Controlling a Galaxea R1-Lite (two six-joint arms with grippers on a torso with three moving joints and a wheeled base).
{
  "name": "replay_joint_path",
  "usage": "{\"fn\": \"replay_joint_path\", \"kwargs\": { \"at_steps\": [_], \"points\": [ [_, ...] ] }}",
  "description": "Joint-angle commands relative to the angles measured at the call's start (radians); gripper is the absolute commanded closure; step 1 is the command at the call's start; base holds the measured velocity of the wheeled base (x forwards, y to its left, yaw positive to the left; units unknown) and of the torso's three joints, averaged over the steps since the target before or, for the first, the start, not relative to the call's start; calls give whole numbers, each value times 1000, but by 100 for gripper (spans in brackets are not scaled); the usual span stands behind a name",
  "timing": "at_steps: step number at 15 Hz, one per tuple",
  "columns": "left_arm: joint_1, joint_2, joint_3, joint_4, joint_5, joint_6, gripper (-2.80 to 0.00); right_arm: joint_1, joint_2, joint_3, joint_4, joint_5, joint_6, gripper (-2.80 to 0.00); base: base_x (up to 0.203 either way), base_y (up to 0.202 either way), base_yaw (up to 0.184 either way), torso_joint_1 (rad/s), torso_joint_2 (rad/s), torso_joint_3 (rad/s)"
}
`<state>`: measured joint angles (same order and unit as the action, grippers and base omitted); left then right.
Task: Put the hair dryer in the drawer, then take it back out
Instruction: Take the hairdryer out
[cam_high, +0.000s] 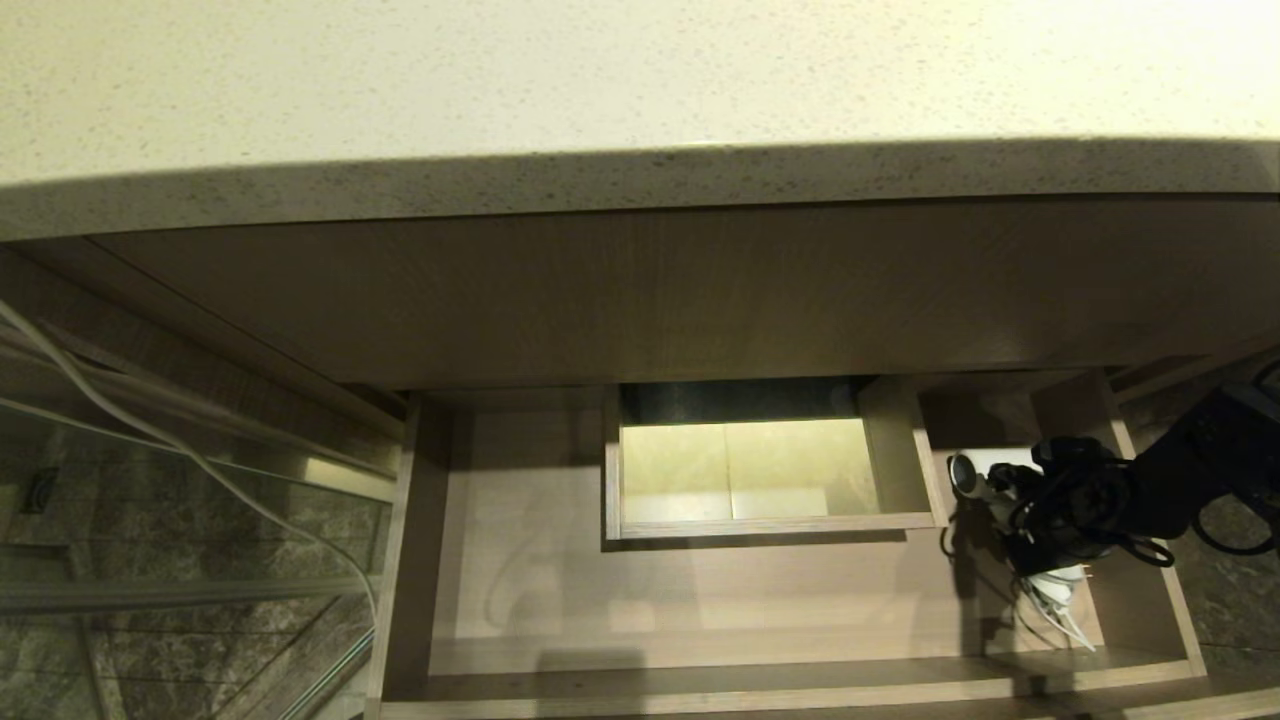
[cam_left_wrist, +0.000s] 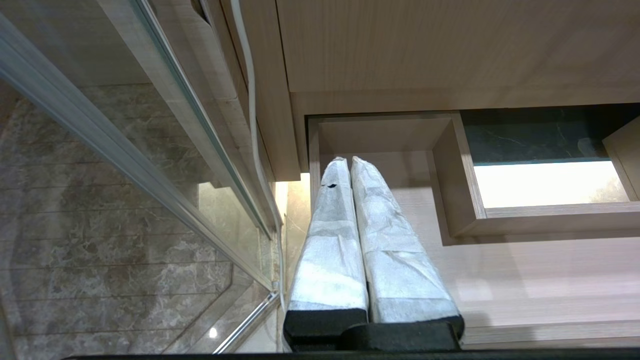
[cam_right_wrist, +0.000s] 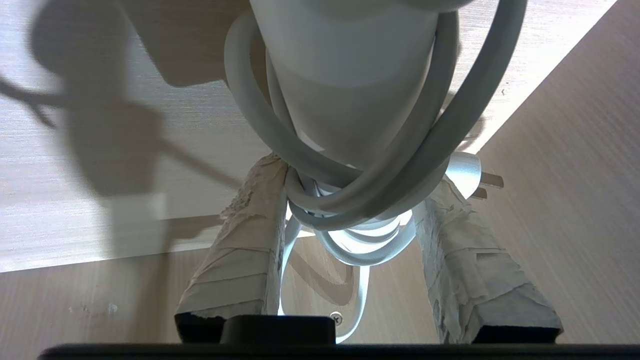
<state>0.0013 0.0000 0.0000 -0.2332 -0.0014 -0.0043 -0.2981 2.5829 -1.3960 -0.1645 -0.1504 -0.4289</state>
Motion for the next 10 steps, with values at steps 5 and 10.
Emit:
{"fn": "replay_joint_path", "kwargs": {
  "at_steps": [5,10],
  "points": [
    [0,0,40,-2,0,0,0,-13,-71,28,8,4,-32,0,0,0,0,0,0,0],
    [0,0,40,-3,0,0,0,-21,-117,48,10,11,-73,0,0,0,0,0,0,0]
  ]
}}
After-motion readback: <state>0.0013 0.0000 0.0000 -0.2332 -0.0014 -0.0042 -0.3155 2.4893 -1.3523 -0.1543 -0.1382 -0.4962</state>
